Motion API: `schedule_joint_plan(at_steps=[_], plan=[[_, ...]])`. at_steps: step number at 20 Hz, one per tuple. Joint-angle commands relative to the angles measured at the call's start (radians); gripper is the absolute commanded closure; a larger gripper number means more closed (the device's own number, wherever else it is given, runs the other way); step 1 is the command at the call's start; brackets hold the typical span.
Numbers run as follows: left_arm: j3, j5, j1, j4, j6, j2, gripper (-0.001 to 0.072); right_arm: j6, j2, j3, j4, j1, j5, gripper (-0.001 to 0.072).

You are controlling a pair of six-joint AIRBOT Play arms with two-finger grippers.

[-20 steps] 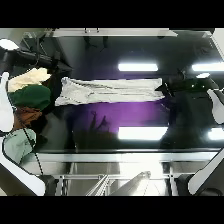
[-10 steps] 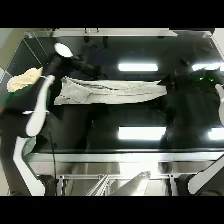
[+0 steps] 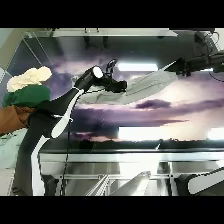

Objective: Fold the shirts.

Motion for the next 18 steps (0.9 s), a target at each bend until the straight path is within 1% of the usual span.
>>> schedule_joint_plan(at_steps=[1, 2, 4, 6, 8, 9, 11, 13, 14, 16, 17, 18], plan=[[0.057, -0.052, -0.002, 0.001, -0.022, -0.005, 0.071, 0.026, 0.031, 0.003, 0.048, 0.002, 0.021, 0.0702], [0.078, -0.097, 0.015, -0.003, -0.014, 0.021, 0.0703, 0.026, 0.031, 0.003, 0.096, 0.01, 0.024, 0.0701], [0.076, -0.161, 0.077, 0.0, 0.034, 0.129, 0.0702, 0.026, 0.034, 0.003, 0.169, 0.062, -0.009, 0.0702], [0.008, -0.172, 0.172, -0.002, 0.05, 0.277, 0.0702, 0.026, 0.035, 0.003, 0.161, 0.171, -0.109, 0.0702], [-0.073, -0.2, 0.276, -0.002, 0.054, 0.413, 0.0701, 0.026, 0.029, 0.003, 0.128, 0.323, -0.25, 0.0702], [-0.112, -0.222, 0.323, -0.004, 0.061, 0.467, 0.0699, 0.026, 0.021, 0.003, 0.103, 0.411, -0.342, 0.0702], [-0.196, -0.253, 0.403, -0.031, 0.104, 0.558, 0.0695, 0.025, -0.007, 0.004, 0.062, 0.568, -0.532, 0.0702], [-0.297, -0.254, 0.464, -0.11, 0.172, 0.628, 0.0694, 0.026, -0.077, 0.02, 0.06, 0.703, -0.723, 0.0704], [-0.343, -0.254, 0.484, -0.15, 0.204, 0.652, 0.0694, 0.034, -0.136, 0.057, 0.061, 0.752, -0.776, 0.0704], [-0.435, -0.251, 0.513, -0.22, 0.267, 0.688, 0.0694, 0.06, -0.283, 0.184, 0.066, 0.816, -0.814, 0.0702], [-0.476, -0.25, 0.52, -0.248, 0.291, 0.698, 0.0694, 0.055, -0.356, 0.254, 0.101, 0.84, -0.812, 0.0692], [-0.515, -0.249, 0.521, -0.271, 0.312, 0.705, 0.0694, 0.002, -0.418, 0.313, 0.193, 0.863, -0.811, 0.0456]])
